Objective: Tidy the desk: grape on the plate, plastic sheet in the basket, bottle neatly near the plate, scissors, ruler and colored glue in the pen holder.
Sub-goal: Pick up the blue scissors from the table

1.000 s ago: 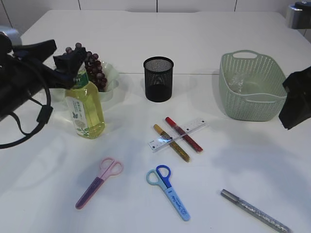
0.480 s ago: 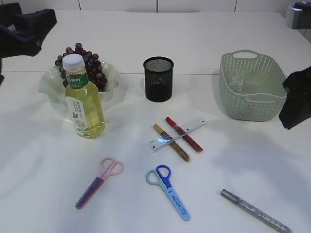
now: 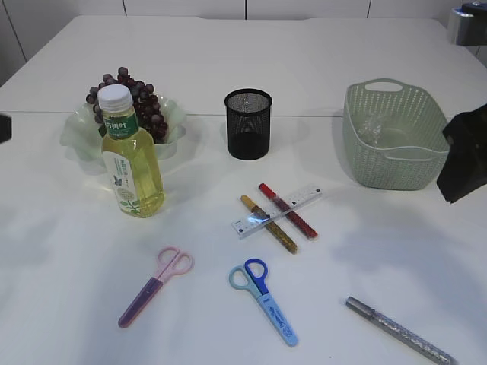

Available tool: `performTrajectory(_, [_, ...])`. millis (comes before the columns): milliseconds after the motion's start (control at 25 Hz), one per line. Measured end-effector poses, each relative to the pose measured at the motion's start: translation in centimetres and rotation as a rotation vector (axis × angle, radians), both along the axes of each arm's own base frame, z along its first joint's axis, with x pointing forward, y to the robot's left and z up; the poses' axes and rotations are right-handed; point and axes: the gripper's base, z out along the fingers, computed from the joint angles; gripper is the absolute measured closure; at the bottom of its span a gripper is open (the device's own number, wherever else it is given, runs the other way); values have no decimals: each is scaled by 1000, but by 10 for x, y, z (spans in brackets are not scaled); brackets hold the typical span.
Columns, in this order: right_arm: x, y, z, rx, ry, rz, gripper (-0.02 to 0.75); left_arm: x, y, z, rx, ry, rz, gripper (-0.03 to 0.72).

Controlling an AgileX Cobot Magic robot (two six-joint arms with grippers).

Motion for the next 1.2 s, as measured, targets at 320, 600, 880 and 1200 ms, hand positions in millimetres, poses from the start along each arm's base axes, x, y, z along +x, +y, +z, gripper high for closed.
performTrajectory(320, [2,1,1,7,-23,-2,231,-33,2,-19,-43,491,45,196])
performTrajectory(600, [3,1,1,8,-39,24,231,-27,-6,-30,-5,652,-26,198])
performTrajectory(880, [1,6,1,66,-15,30,231,-6,-15,-62,19,892,-37,197])
performTrajectory(1200, [1,19,-2,142,26,49,231,2,-18,-57,10,887,-41,198])
